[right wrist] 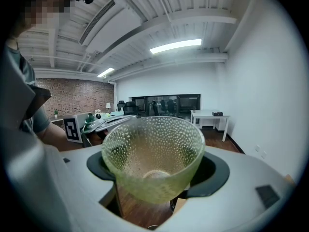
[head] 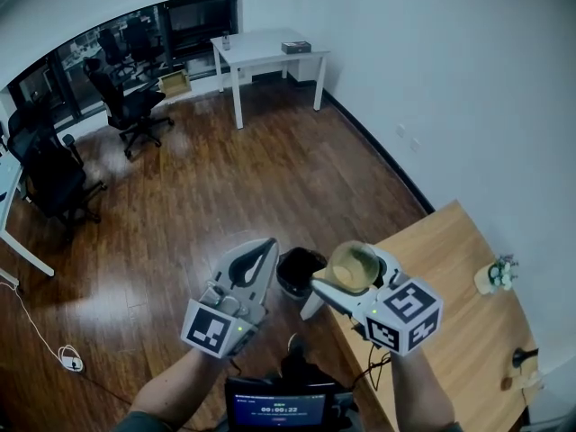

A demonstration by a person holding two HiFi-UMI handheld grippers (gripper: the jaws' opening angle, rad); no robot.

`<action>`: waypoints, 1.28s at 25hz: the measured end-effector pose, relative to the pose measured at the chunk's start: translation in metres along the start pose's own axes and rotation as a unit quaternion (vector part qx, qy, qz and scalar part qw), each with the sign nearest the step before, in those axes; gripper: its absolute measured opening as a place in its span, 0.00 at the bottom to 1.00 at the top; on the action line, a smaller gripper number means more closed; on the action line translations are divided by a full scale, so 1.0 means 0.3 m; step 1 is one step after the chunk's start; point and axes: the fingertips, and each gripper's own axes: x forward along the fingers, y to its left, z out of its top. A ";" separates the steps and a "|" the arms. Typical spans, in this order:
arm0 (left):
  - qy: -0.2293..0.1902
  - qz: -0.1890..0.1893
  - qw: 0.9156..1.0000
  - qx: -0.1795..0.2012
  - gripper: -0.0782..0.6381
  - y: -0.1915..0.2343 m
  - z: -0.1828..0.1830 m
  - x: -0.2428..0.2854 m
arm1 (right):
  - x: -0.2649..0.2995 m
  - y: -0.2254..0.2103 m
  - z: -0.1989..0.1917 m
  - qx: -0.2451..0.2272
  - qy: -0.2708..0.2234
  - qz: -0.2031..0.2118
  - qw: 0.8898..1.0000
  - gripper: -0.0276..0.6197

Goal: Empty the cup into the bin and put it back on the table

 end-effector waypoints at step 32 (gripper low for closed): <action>-0.079 -0.036 0.993 0.075 0.11 0.181 -0.068 0.513 | 0.290 -0.529 0.095 0.027 -0.013 0.023 0.999 0.66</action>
